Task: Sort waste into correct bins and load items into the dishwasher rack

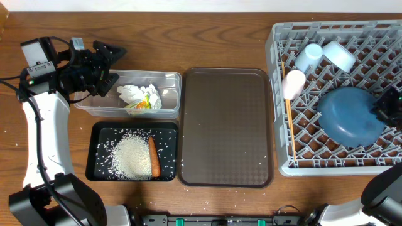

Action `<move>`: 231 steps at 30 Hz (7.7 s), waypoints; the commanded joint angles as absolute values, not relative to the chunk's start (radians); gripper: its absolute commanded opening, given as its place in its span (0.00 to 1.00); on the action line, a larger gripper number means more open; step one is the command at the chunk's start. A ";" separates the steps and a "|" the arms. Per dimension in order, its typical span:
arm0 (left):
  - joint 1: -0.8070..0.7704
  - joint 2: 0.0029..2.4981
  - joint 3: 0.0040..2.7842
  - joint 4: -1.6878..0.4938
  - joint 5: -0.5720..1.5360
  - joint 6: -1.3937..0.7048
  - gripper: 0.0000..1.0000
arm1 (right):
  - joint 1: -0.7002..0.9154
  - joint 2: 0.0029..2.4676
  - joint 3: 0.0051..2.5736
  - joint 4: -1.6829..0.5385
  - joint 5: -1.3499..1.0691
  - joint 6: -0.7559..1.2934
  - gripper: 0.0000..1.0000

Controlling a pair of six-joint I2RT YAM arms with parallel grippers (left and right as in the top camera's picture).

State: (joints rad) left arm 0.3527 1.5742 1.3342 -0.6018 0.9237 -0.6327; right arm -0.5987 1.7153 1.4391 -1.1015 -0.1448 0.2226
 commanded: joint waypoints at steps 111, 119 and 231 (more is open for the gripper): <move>0.357 1.549 1.341 -0.602 0.922 -0.637 0.94 | -0.088 1.350 1.719 -1.227 -0.355 0.028 0.99; 0.357 1.549 1.341 -0.602 0.922 -0.637 0.94 | 0.120 1.257 1.719 -1.228 -0.310 0.012 0.99; 0.029 1.037 1.254 -0.655 0.258 -0.625 0.94 | 0.097 0.005 0.006 -0.072 -0.041 -0.024 0.99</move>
